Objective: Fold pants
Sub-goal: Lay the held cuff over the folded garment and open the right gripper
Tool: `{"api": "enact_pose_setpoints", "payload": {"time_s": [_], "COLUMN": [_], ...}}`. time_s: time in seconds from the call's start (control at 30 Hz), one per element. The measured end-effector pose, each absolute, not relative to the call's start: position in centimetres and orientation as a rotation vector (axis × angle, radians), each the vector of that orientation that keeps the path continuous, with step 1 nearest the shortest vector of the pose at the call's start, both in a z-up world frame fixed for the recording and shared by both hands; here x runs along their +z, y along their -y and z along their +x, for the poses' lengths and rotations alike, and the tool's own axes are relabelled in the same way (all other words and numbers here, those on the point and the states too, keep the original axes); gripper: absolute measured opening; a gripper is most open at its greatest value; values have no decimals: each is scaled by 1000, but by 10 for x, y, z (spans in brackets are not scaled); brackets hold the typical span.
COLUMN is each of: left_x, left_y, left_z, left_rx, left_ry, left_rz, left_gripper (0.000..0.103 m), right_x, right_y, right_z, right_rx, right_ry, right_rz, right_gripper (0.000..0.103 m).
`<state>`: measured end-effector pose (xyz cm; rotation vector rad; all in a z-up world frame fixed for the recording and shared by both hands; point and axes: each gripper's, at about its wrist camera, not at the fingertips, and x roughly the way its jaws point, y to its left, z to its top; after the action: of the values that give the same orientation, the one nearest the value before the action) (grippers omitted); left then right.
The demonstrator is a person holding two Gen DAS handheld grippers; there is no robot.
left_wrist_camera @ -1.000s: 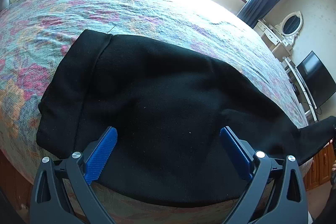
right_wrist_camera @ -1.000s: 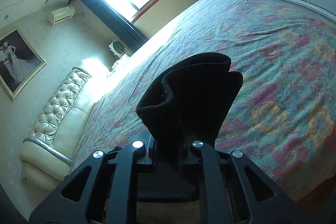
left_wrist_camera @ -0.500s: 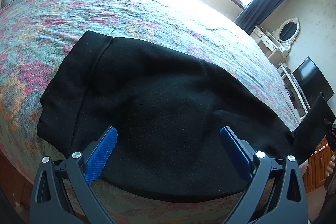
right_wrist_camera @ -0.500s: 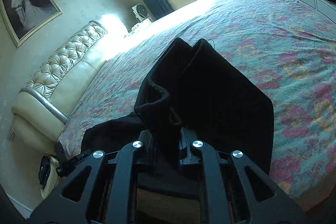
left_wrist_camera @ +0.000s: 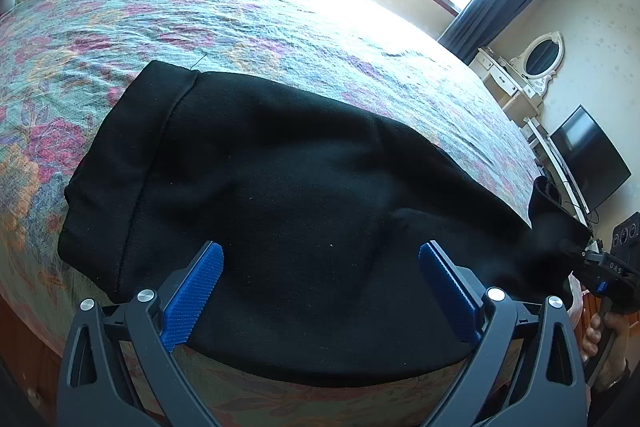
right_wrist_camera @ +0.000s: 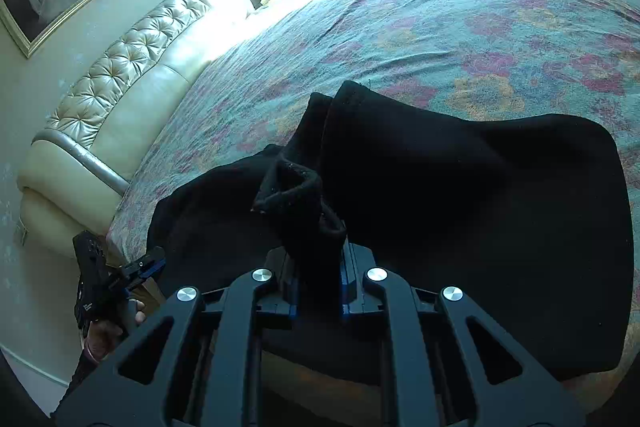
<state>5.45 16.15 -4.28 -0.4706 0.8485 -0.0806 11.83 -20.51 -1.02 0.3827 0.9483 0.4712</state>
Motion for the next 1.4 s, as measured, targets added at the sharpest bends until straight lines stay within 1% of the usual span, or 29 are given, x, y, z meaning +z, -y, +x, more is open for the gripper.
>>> {"api": "enact_pose_setpoints", "payload": {"time_s": [0.2,0.4,0.5,0.7,0.77,0.8,0.87,0.9,0.93,1.03,1.17,1.23,1.4], "left_x": [-43,-43,-43,-41,-41,-41,-38,-37,-34,-23,-15,-21,-42], "left_y": [-162,-160,-159,-161,-163,-165,-168,-170,-172,-185,-226,-255,-297], "left_z": [55,54,54,52,51,50,49,47,46,39,26,25,37], "left_rx": [-82,-84,-85,-93,-96,-95,-95,-99,-103,-130,-132,-129,-103], "left_ry": [-848,-849,-849,-846,-845,-845,-839,-834,-828,-801,-755,-761,-812], "left_rz": [-476,-466,-460,-468,-481,-486,-494,-498,-501,-509,-569,-638,-702], "left_gripper": [97,97,97,97,97,97,97,97,97,97,97,97,97], "right_x": [-34,-44,-44,-49,-50,-50,-50,-50,-49,-39,-25,-21,-29], "right_y": [184,166,157,135,130,126,120,118,117,123,144,150,156], "right_z": [117,111,108,102,100,98,96,94,92,86,75,68,49], "right_rx": [433,411,404,398,401,405,420,436,449,491,538,547,575], "right_ry": [-985,-989,-984,-974,-970,-969,-969,-971,-970,-958,-936,-933,-972], "right_rz": [294,174,118,-4,-25,-35,-46,-39,-32,41,190,228,306], "right_gripper": [14,15,19,39,49,52,63,65,67,67,69,72,73]}}
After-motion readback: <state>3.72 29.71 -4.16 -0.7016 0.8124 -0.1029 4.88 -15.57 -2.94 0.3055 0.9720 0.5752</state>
